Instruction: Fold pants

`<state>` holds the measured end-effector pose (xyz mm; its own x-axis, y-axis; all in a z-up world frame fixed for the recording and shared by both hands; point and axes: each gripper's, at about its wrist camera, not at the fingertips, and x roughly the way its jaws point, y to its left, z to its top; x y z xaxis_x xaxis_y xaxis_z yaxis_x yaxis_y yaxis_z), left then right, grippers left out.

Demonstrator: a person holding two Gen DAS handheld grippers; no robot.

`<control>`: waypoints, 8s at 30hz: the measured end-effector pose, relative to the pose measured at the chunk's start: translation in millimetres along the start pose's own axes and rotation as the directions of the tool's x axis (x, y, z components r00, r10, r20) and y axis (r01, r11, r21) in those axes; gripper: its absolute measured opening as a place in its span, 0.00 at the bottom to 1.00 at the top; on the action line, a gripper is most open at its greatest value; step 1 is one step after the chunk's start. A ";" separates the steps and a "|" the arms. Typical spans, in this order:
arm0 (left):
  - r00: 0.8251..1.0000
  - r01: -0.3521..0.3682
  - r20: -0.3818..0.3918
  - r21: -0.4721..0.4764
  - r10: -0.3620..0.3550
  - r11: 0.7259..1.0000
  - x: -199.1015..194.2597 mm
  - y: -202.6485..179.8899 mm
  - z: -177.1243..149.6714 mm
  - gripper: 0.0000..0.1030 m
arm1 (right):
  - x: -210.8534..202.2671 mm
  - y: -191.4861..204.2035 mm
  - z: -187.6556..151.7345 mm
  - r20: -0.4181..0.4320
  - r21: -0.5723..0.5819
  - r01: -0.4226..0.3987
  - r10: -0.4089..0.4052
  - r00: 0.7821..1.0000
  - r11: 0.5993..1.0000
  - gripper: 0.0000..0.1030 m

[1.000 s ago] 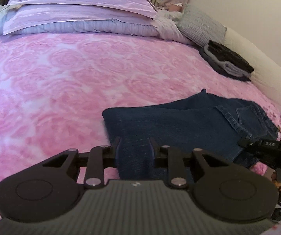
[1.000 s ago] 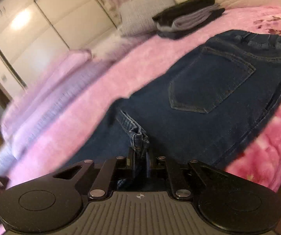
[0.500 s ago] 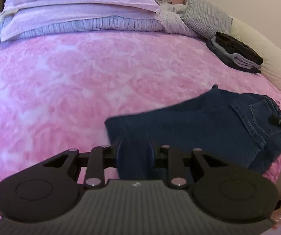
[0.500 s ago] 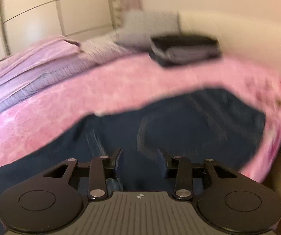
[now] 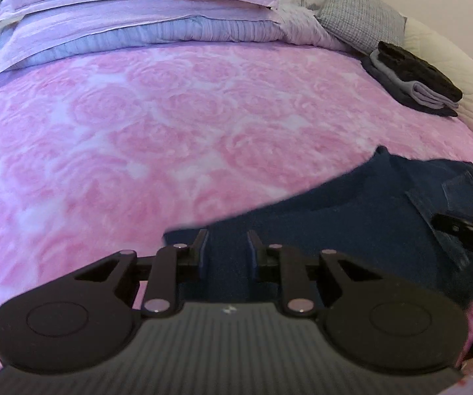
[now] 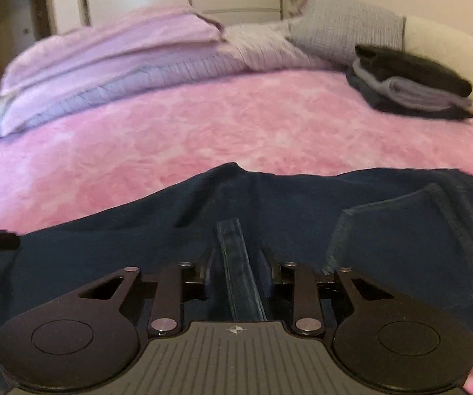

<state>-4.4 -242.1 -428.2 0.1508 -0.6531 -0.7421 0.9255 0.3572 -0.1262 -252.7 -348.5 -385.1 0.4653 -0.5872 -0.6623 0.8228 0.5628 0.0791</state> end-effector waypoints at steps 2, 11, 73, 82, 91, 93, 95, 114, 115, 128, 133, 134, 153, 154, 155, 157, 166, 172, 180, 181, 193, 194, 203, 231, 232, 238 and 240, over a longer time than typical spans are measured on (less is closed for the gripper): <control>1.000 0.001 -0.017 -0.012 -0.002 1.000 -18.2 -2.8 -13.8 0.18 | -21.6 3.3 -12.5 -0.009 0.000 -0.033 0.033 0.999 0.999 0.25; 0.993 -0.099 -0.064 0.027 0.100 0.995 -54.3 -40.4 -61.2 0.19 | -26.8 11.9 -25.8 -0.098 -0.030 0.011 -0.014 0.995 0.999 0.28; 0.999 0.040 0.002 -0.221 -0.041 0.974 -91.7 36.9 -87.7 0.19 | -101.6 -168.9 50.7 0.126 0.376 0.223 -0.288 0.949 0.899 0.21; 0.999 0.036 0.024 -0.378 -0.029 0.925 -137.7 107.5 -126.4 0.19 | -117.3 132.2 10.3 0.463 -0.600 0.296 0.022 0.886 0.743 0.22; 0.998 0.034 -0.023 -0.465 -0.051 0.885 -137.8 133.0 -157.3 0.19 | -17.9 234.9 -189.3 0.314 -0.943 0.286 0.170 0.934 0.167 0.23; 0.998 0.039 -0.021 -0.459 -0.055 0.888 -137.0 132.7 -159.3 0.19 | -22.0 233.3 -174.5 0.293 -0.943 0.254 0.174 0.940 0.215 0.23; 0.998 0.043 -0.017 -0.452 -0.057 0.891 -135.8 131.9 -159.2 0.19 | -34.9 234.1 -167.7 0.327 -0.936 0.288 0.200 0.923 0.204 0.23; 0.975 0.221 0.058 -0.405 -0.217 0.887 -137.3 78.1 -123.9 0.30 | -85.2 126.3 -72.9 0.109 -0.354 -0.227 0.281 0.953 0.907 0.75; 0.966 0.253 0.065 -0.416 -0.248 0.873 -132.2 73.6 -118.8 0.34 | -81.0 99.6 -62.7 0.123 -0.197 -0.219 0.246 0.962 0.956 0.71; 0.959 0.254 0.036 -0.539 -0.280 0.803 -66.4 50.8 -89.1 0.35 | -38.1 -71.6 -85.9 0.063 0.614 -0.218 0.228 0.972 0.759 0.43; 0.970 0.241 0.074 -0.452 -0.234 0.859 -69.9 46.8 -88.6 0.23 | -42.2 -68.1 -80.5 0.043 0.550 -0.220 0.236 0.971 0.806 0.31; 0.970 0.237 0.068 -0.445 -0.231 0.864 -66.0 49.0 -90.8 0.23 | -40.4 -61.8 -77.2 0.007 0.501 -0.185 0.210 0.978 0.846 0.31; 1.000 -0.013 0.016 -0.221 0.017 0.975 -119.9 17.9 -62.4 0.28 | -45.1 -18.6 -46.1 -0.038 0.148 -0.012 0.017 0.999 0.989 0.46; 1.000 -0.014 0.014 -0.222 0.018 0.975 -120.1 18.4 -61.7 0.28 | -44.6 -18.7 -45.9 -0.039 0.151 -0.013 0.019 0.999 0.988 0.46; 1.000 -0.017 0.013 -0.222 0.020 0.975 -119.9 18.7 -61.1 0.28 | -45.7 -18.7 -45.3 -0.038 0.152 -0.014 0.020 0.999 0.988 0.46; 1.000 -0.016 0.014 -0.220 0.020 0.975 -119.5 19.0 -60.6 0.28 | -44.7 -18.7 -44.5 -0.034 0.153 -0.014 0.020 0.999 0.988 0.46; 0.997 0.055 0.069 -0.206 -0.042 0.977 -107.6 32.5 -37.8 0.34 | -28.9 -22.6 -25.8 -0.008 0.140 -0.026 0.027 1.000 0.990 0.46; 0.989 0.144 0.063 -0.235 -0.133 0.961 -65.8 43.1 -10.3 0.35 | -13.5 -2.4 -3.0 0.039 0.092 -0.133 0.130 0.991 0.987 0.46; 0.988 0.156 0.040 -0.350 -0.152 0.924 -27.2 55.7 -8.6 0.16 | 27.7 59.4 10.1 0.046 -0.075 -0.313 0.316 0.947 0.947 0.33; 0.990 0.143 0.042 -0.351 -0.137 0.925 -27.5 57.7 -9.8 0.11 | 39.2 67.7 10.2 0.016 -0.099 -0.315 0.318 0.948 0.944 0.29; 0.991 0.134 0.036 -0.315 -0.129 0.940 -43.9 64.9 -12.2 0.35 | 57.6 53.1 20.4 -0.094 -0.088 -0.260 0.252 0.963 0.962 0.44; 0.989 0.149 0.039 -0.333 -0.144 0.931 -49.1 71.9 -16.4 0.46 | 48.2 36.6 19.0 -0.069 -0.040 -0.257 0.254 0.965 0.965 0.56; 0.917 0.317 0.019 -0.640 -0.398 0.700 -8.6 115.1 -64.6 0.61 | 51.8 -96.2 -25.2 -0.044 0.520 -0.366 0.452 0.891 0.772 0.65; 0.908 0.227 -0.178 -0.552 -0.379 0.802 -0.8 5.5 75.8 0.27 | 63.3 -128.9 80.7 -0.177 0.643 -0.356 0.584 0.792 0.678 0.16; 0.901 0.243 -0.179 -0.545 -0.395 0.802 -1.2 -5.6 91.5 0.27 | 52.5 -140.7 93.9 -0.173 0.652 -0.338 0.567 0.805 0.679 0.16; 0.848 0.367 -0.187 -0.471 -0.497 0.802 23.6 -95.3 190.4 0.27 | 3.3 -224.7 165.7 -0.111 0.680 -0.266 0.455 0.884 0.683 0.16; 0.834 0.403 -0.183 -0.442 -0.521 0.801 41.1 -132.9 223.8 0.27 | 0.1 -257.3 188.8 -0.083 0.685 -0.255 0.422 0.903 0.682 0.16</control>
<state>-43.4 -465.9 -294.6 -0.4199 -0.6083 -0.6735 0.6488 0.3178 -0.6914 -402.8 -603.1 -264.9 0.7400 -0.2446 -0.6266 0.6659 0.1350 0.7337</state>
